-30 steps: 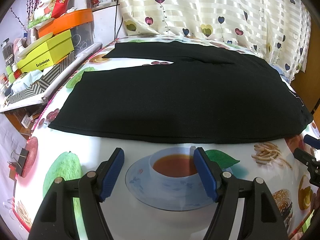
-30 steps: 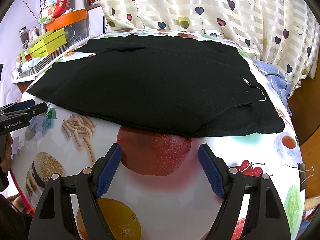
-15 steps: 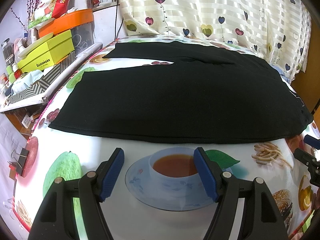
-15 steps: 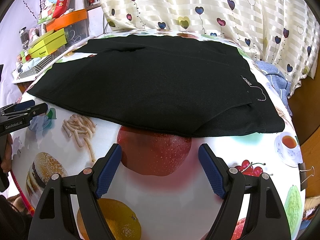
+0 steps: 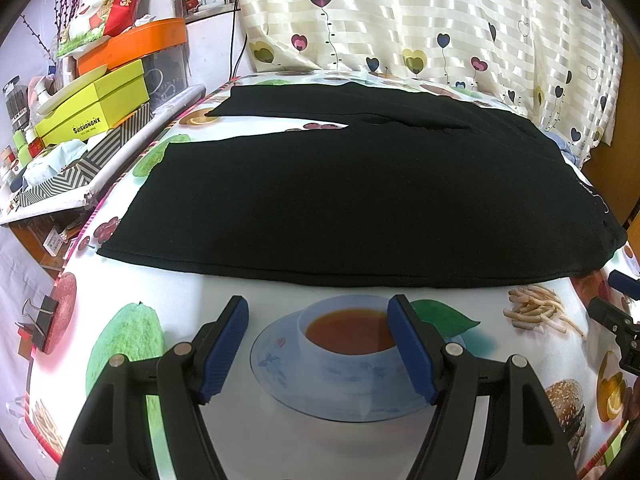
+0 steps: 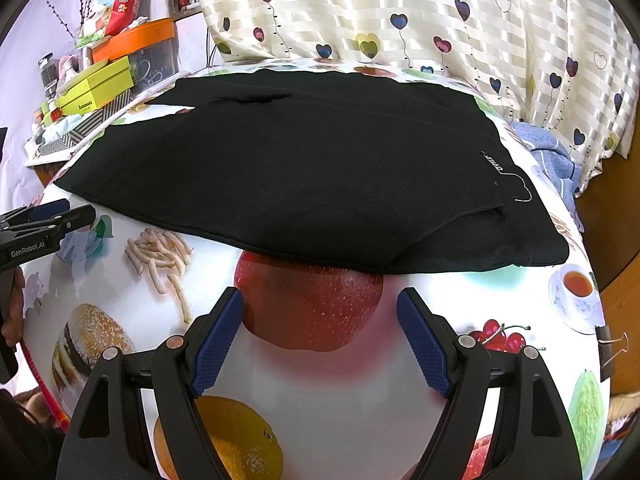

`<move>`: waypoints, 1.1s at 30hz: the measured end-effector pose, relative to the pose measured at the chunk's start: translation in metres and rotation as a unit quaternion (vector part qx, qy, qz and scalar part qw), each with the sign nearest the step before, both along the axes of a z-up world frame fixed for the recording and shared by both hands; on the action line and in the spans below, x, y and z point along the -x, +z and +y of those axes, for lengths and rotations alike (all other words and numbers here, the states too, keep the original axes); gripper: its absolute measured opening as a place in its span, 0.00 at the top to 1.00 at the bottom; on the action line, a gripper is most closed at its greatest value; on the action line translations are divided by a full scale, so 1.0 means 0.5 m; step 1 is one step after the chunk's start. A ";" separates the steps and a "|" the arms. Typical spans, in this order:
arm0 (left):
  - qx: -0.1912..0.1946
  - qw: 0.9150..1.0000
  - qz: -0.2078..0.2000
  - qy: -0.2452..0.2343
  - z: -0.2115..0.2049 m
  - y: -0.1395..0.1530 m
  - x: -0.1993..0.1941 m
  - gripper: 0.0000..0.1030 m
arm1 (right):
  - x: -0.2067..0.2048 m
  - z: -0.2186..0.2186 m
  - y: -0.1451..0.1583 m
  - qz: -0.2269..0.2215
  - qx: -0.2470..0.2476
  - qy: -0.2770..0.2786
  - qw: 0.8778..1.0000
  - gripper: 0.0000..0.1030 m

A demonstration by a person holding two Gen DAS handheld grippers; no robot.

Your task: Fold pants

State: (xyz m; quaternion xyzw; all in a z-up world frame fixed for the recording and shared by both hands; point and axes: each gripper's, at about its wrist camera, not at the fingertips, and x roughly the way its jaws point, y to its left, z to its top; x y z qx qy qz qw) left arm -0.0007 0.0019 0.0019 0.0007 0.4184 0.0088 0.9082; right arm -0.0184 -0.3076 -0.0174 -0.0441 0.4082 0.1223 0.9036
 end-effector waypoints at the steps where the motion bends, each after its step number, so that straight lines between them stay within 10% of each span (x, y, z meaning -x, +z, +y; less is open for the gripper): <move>1: 0.000 1.000 0.000 0.000 -0.001 -0.001 0.000 0.28 | 0.000 0.000 0.000 0.000 0.000 0.000 1.000 0.23; 33: -0.001 1.000 0.000 0.000 -0.001 -0.001 0.001 0.28 | -0.004 0.005 0.003 0.013 0.003 0.008 1.000 0.23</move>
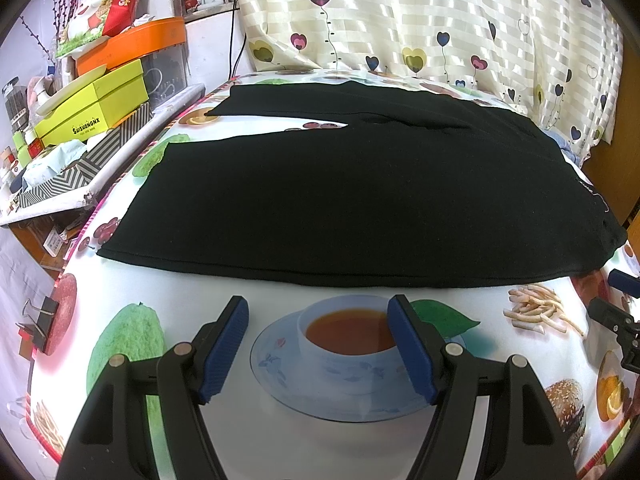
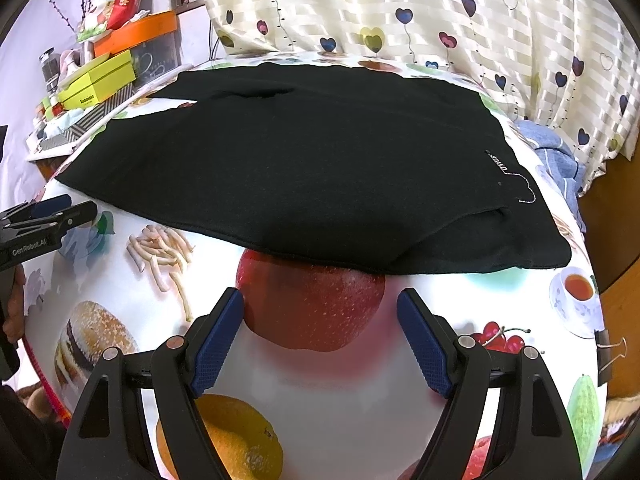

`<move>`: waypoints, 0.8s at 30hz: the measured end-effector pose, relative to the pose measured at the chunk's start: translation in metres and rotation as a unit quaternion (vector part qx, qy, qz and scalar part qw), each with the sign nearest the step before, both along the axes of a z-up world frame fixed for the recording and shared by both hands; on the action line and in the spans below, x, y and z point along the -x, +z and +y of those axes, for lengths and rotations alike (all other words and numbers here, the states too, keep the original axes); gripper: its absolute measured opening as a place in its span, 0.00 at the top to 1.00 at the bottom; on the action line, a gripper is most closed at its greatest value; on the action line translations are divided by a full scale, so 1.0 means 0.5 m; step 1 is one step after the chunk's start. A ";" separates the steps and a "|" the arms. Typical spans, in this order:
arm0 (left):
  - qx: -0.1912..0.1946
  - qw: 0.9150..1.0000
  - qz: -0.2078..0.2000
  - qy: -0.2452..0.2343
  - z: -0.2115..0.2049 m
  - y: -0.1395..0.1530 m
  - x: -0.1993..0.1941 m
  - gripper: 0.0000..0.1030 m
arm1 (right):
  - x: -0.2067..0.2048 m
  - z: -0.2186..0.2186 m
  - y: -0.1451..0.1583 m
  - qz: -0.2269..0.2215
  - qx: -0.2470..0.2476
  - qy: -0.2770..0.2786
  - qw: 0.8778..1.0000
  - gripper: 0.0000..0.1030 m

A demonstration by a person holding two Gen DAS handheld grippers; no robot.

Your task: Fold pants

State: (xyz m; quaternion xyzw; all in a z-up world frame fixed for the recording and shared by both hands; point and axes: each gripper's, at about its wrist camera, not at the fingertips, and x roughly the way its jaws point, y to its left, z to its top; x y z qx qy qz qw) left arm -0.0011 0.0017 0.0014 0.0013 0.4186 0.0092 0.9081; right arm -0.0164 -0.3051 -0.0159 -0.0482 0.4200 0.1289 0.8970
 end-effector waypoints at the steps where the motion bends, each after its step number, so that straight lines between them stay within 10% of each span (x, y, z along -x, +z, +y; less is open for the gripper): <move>1: 0.000 1.000 0.000 0.000 0.000 -0.001 0.000 0.28 | 0.000 0.000 0.001 0.001 0.000 0.002 1.000 0.23; 24: 0.001 0.999 -0.013 -0.033 -0.025 0.043 -0.007 0.34 | 0.002 0.037 0.042 -0.008 -0.015 0.048 0.999 0.23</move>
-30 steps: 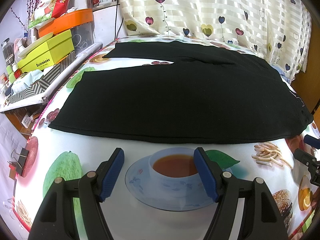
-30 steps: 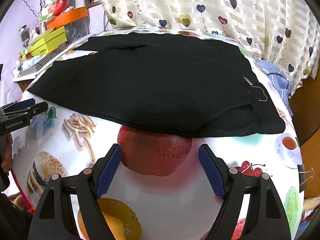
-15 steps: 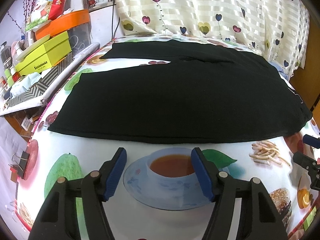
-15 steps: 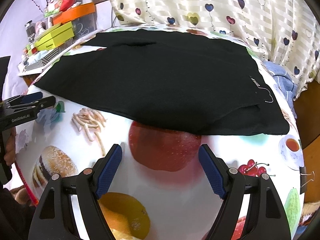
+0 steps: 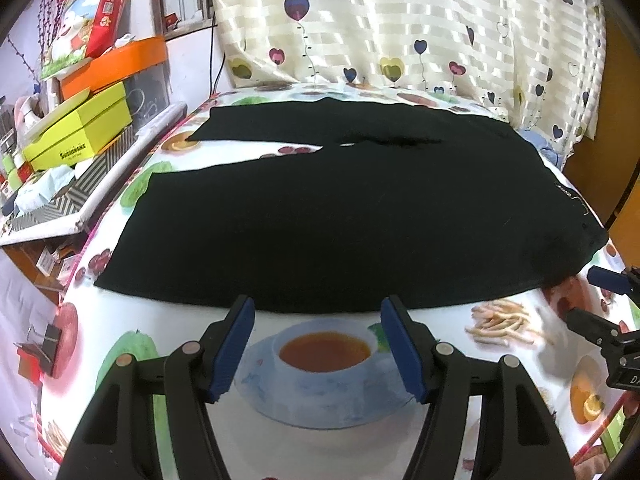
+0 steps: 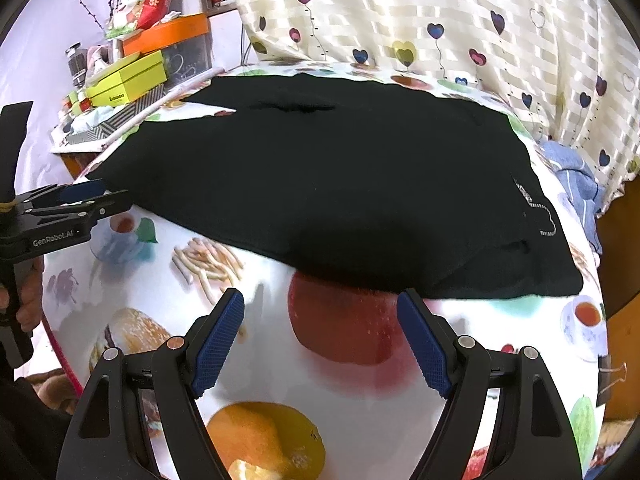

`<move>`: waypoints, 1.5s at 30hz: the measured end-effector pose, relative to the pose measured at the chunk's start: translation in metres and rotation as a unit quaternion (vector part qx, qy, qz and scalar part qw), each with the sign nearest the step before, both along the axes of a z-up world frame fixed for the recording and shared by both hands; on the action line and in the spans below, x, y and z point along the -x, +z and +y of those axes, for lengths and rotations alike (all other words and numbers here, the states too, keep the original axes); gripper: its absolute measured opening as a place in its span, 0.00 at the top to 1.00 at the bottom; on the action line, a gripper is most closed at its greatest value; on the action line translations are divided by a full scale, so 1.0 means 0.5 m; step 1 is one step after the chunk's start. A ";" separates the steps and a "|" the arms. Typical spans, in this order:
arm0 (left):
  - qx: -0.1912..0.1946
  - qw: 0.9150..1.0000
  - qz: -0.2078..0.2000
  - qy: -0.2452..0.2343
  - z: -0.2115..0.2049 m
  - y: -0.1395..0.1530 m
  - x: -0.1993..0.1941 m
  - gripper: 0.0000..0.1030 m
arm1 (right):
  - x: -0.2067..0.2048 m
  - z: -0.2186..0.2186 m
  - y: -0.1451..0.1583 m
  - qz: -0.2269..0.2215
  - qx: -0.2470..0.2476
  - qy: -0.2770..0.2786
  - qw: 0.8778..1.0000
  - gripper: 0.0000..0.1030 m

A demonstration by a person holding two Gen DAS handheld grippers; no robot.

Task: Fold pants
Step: 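Move both grippers forward over the black pants toward the waistband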

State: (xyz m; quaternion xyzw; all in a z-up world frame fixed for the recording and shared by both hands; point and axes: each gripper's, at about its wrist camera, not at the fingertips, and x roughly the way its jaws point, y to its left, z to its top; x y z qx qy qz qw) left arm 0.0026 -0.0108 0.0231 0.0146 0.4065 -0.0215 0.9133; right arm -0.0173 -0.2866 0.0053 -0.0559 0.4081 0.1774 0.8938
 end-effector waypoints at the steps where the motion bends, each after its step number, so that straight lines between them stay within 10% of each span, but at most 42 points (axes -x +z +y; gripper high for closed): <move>1: 0.001 1.000 -0.001 -0.003 -0.001 0.003 -0.003 0.34 | -0.003 0.002 0.003 -0.002 0.000 0.002 1.000 0.23; 23: -0.002 0.999 -0.017 -0.034 0.041 0.075 -0.193 0.34 | -0.194 0.015 0.078 -0.027 -0.003 0.051 0.998 0.23; 45: -0.006 1.000 0.019 -0.014 0.128 0.034 -0.572 0.34 | -0.603 -0.014 0.068 0.001 -0.011 0.081 0.997 0.23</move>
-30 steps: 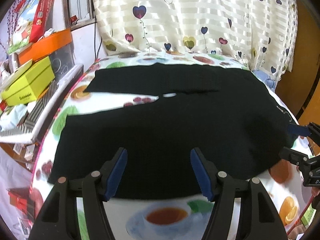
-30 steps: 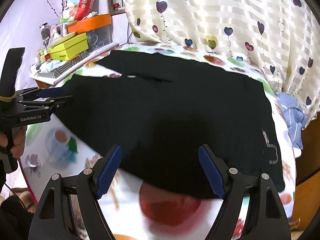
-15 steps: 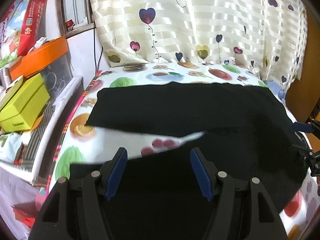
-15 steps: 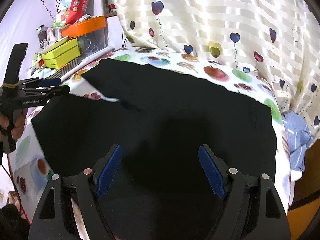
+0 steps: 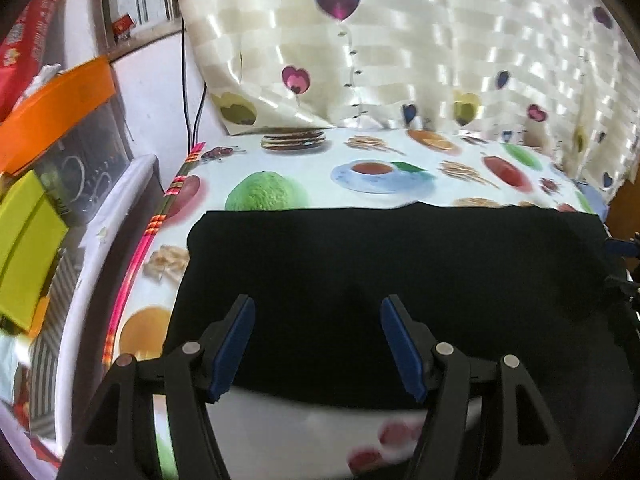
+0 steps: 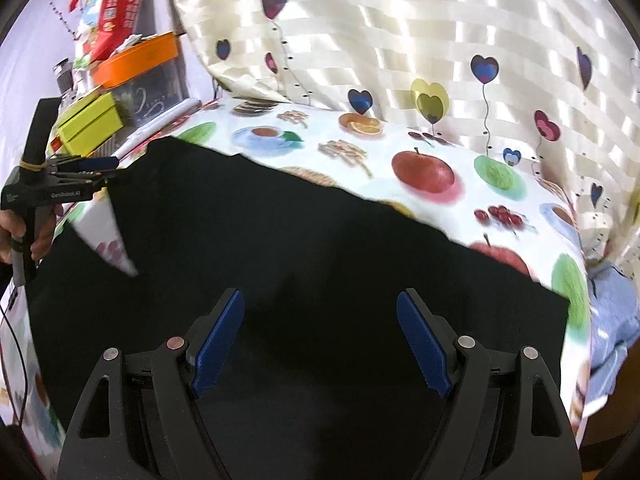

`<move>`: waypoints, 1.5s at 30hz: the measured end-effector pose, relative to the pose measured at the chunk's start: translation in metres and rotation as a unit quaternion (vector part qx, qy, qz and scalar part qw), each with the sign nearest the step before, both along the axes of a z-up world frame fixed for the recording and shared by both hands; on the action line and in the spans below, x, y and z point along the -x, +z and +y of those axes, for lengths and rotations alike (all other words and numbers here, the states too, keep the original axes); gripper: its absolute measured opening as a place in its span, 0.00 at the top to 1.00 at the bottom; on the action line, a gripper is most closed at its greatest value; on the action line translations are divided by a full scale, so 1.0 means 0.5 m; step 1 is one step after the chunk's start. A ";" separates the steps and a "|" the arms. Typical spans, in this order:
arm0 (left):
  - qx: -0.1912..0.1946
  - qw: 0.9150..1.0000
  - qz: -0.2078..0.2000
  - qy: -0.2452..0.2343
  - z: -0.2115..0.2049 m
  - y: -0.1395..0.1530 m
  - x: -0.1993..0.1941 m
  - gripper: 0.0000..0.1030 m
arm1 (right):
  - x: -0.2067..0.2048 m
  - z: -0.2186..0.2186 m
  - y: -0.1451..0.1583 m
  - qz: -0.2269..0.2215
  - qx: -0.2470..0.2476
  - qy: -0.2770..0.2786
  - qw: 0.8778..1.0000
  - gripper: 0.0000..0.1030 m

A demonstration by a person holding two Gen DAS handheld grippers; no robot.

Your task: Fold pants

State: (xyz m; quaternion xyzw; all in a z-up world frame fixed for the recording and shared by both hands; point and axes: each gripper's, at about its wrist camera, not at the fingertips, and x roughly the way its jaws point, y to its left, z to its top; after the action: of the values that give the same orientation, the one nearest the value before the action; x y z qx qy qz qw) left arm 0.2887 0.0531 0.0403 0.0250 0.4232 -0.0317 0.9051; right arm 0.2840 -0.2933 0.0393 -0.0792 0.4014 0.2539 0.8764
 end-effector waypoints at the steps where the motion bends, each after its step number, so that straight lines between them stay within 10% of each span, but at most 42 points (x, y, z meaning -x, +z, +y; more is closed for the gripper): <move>1: 0.003 1.000 0.006 0.001 0.003 -0.006 -0.019 0.34 | -0.018 0.000 -0.002 0.003 -0.003 0.002 1.000 0.23; 22: -0.019 0.999 0.031 0.011 0.034 -0.072 -0.178 0.25 | -0.222 0.010 -0.080 0.045 0.037 0.027 0.998 0.23; 24: -0.020 0.999 0.037 0.010 0.030 -0.071 -0.180 0.29 | -0.223 0.010 -0.079 0.049 0.038 0.029 0.998 0.28; 27: -0.027 0.999 0.034 -0.017 0.009 -0.068 -0.172 0.52 | -0.216 0.014 -0.069 0.048 0.034 0.045 0.997 0.89; 31: -0.062 0.997 0.025 -0.047 -0.045 -0.069 -0.159 0.96 | -0.202 0.034 -0.070 0.030 0.060 0.045 0.997 0.92; 34: -0.112 0.992 0.016 -0.050 -0.076 -0.072 -0.155 0.97 | -0.196 0.039 -0.066 0.020 0.073 0.038 0.996 0.92; 45: -0.037 0.997 -0.051 -0.034 -0.029 0.056 -0.027 0.98 | -0.059 0.027 0.069 -0.065 0.036 0.033 0.997 0.93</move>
State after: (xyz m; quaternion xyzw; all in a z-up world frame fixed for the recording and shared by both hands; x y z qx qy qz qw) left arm 0.3024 0.0385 0.0683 0.0742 0.3767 -0.0459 0.9222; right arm 0.3135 -0.2800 0.0741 -0.1400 0.3496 0.2624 0.8884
